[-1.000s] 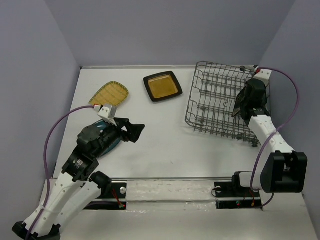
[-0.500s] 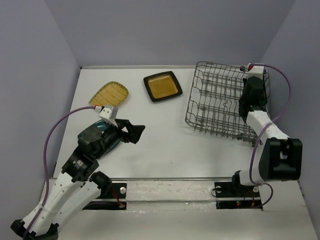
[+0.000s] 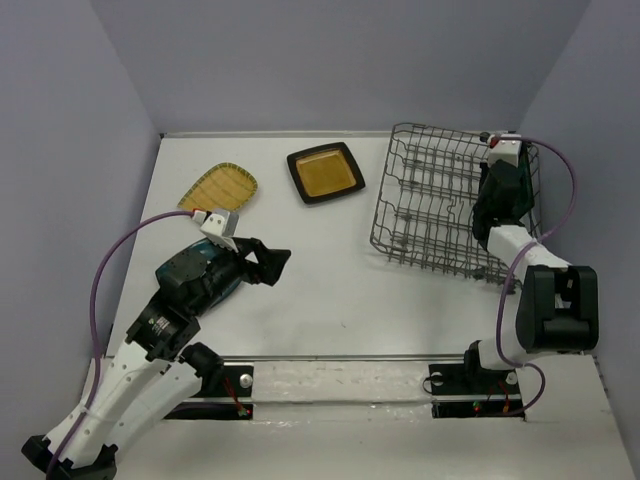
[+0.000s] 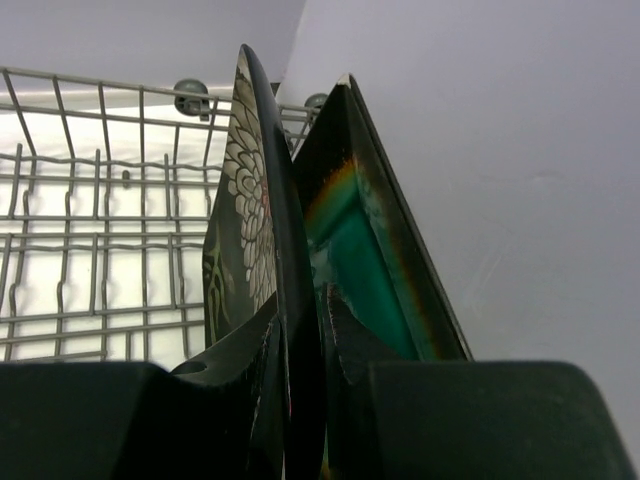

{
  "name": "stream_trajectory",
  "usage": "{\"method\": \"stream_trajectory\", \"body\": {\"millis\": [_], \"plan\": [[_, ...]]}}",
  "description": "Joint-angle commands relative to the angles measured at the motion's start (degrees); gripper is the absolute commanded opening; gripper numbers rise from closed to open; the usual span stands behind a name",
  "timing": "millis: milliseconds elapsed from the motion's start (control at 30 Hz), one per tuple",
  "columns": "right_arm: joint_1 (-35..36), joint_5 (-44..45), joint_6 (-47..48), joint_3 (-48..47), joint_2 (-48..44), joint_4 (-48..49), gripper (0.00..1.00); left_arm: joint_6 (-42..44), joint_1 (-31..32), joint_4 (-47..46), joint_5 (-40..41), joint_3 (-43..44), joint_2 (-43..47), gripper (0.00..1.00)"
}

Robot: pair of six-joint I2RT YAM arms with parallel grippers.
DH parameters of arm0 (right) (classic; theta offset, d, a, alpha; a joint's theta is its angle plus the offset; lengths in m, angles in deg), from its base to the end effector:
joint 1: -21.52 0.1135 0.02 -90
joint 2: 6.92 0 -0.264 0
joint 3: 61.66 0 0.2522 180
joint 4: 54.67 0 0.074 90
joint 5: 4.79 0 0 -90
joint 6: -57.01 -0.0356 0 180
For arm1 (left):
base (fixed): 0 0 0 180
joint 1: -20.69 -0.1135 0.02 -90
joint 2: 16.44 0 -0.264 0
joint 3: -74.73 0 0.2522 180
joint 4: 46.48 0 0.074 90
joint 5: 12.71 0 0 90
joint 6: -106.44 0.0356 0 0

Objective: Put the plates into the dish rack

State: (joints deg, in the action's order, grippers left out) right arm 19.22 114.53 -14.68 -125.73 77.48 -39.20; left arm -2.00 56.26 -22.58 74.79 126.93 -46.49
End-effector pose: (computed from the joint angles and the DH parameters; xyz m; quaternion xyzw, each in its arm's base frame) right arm 0.3344 -0.0309 0.2797 0.0703 0.7294 -0.3005 0.6106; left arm 0.1086 -0.0796 0.3374 0.1219 0.7074 -0.3300 0.6131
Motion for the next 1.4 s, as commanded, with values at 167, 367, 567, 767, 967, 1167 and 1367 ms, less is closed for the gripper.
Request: {"method": "stream_trajectory", "body": {"millis": [167,367,567,767,967,1167,1367], "plan": [[-0.4,1.1,0.2,3.9,0.9,19.3,0.07,0.7,-0.2,-1.9,1.2,1.2,-0.1,0.99],[-0.4,0.3,-1.3,6.0,-0.2,19.9,0.10,0.8,-0.4,-2.1,0.9,1.2,-0.2,0.99],[-0.4,3.5,-4.3,7.7,-1.2,18.2,0.49,0.6,-0.5,-2.0,0.9,1.1,0.4,0.99],[-0.4,4.9,-9.1,7.5,-5.1,12.5,0.65,0.5,-0.6,-2.0,0.7,1.1,0.5,0.99],[-0.4,5.1,-17.9,0.7,-10.7,0.4,0.81,0.4,-1.1,-1.9,0.6,1.0,0.4,0.99],[1.9,-8.1,-33.6,-5.9,-18.2,-18.8,0.85,0.4,-2.6,-2.2,0.7,1.3,-0.5,0.99],[20.0,-18.4,-39.5,-9.5,-16.7,-26.1,0.74,0.1,-5.6,-2.8,2.0,1.8,-0.4,0.99]]}}
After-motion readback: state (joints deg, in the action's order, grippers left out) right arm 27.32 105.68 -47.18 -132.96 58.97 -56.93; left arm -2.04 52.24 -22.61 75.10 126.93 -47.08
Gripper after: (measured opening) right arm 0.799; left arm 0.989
